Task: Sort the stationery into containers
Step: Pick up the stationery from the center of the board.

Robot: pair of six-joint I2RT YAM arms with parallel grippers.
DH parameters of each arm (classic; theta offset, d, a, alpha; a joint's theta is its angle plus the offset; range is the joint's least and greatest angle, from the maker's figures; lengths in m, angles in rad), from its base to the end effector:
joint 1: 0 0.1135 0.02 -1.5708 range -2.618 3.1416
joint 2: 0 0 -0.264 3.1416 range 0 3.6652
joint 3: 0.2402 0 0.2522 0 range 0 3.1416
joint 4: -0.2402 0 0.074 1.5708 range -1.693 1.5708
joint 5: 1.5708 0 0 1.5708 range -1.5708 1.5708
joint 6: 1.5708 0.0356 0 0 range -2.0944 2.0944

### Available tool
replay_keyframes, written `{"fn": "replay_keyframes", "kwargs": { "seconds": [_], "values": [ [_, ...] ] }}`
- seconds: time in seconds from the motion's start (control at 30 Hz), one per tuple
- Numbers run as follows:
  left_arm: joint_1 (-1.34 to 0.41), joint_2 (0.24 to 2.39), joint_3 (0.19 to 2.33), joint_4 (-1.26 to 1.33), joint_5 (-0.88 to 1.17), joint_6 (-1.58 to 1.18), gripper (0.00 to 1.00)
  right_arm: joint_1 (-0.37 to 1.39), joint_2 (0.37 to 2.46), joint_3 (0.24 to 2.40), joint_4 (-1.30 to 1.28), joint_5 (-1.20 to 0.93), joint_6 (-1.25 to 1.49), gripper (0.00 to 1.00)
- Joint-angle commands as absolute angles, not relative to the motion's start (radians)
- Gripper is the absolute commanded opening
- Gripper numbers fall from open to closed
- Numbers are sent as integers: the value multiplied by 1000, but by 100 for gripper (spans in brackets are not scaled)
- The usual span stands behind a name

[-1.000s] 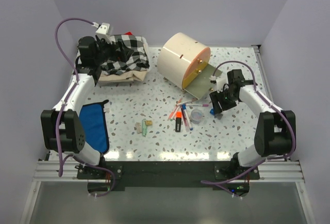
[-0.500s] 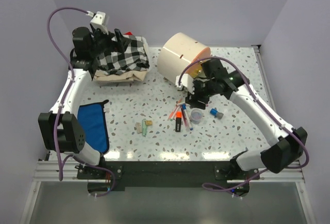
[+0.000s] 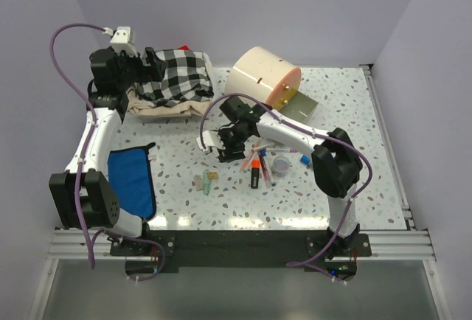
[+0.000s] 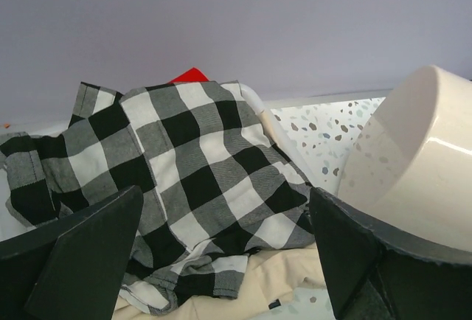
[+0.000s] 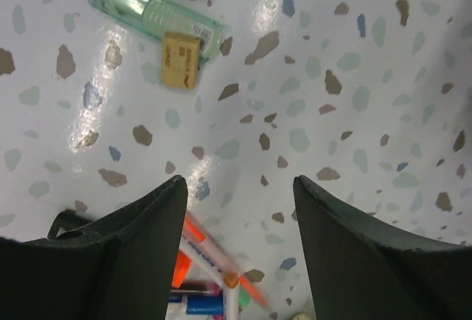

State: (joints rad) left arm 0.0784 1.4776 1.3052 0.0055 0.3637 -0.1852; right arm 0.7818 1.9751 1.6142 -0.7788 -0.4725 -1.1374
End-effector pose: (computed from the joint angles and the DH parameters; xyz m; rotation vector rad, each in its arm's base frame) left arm 0.3527 0.0150 0.3756 0.0392 1.7423 -0.3939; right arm 0.2855 0.3063 0.2298 -2.2015 1.3757 0.5139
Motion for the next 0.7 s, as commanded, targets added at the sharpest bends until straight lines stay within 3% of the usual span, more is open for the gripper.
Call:
{"fn": "replay_keyframes", "kwargs": {
  "seconds": [0.0,0.4,0.67],
  "values": [
    [86,1404,1292,80,339,-207,100,807,1971,1614,-650,-581,-1126,63],
    [95,1394,1292,54,322,-215,100,874,1968,1442,-396,-560,-872,59],
    [95,1394,1279,55,324,-222,100,887,2000,1427,-362,-512,-793,58]
  ]
}}
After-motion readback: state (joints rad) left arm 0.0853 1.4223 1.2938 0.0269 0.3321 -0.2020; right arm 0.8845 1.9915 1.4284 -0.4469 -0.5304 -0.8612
